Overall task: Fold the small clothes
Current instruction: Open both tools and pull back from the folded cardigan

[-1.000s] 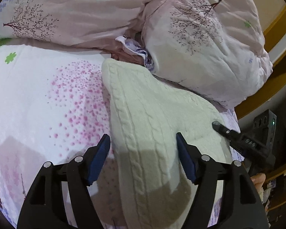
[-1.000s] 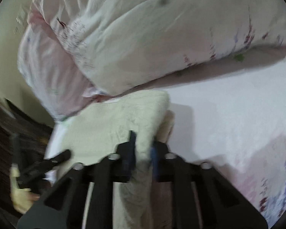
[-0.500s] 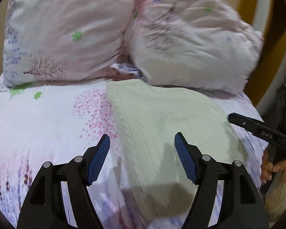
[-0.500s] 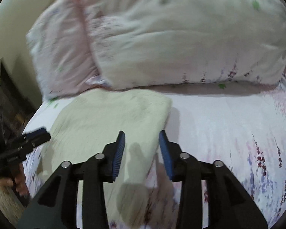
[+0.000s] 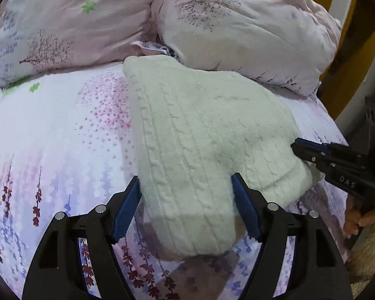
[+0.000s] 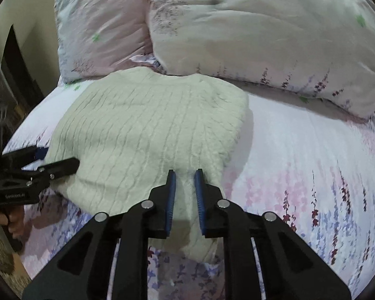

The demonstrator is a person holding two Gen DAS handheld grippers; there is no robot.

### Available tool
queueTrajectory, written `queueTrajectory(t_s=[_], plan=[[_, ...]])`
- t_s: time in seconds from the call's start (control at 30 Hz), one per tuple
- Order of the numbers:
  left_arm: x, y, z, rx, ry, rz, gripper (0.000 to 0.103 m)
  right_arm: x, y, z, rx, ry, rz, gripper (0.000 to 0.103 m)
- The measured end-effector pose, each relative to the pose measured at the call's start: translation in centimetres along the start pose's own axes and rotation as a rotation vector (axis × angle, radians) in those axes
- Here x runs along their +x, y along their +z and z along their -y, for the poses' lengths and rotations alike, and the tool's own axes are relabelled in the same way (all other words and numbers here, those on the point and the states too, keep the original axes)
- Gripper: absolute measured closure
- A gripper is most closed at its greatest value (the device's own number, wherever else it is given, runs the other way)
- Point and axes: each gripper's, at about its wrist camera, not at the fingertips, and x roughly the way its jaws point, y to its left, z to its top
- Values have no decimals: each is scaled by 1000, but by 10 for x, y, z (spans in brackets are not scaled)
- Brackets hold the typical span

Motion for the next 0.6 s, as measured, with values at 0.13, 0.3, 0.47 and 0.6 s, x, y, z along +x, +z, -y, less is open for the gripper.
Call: queueTrajectory(t_s=[0.13, 0.3, 0.47, 0.6], plan=[[-21, -9, 2, 7, 5, 35, 26, -18, -7, 1, 44, 21, 45, 43], [-51, -31, 2, 19, 26, 80, 7, -43, -26, 1, 84, -2, 82, 17], [-62, -49, 2, 6, 68, 59, 1, -56, -46, -12, 51, -34, 83, 6], [-64, -59, 6, 7, 108, 25, 1, -57, -60, -27, -3, -75, 39, 3]])
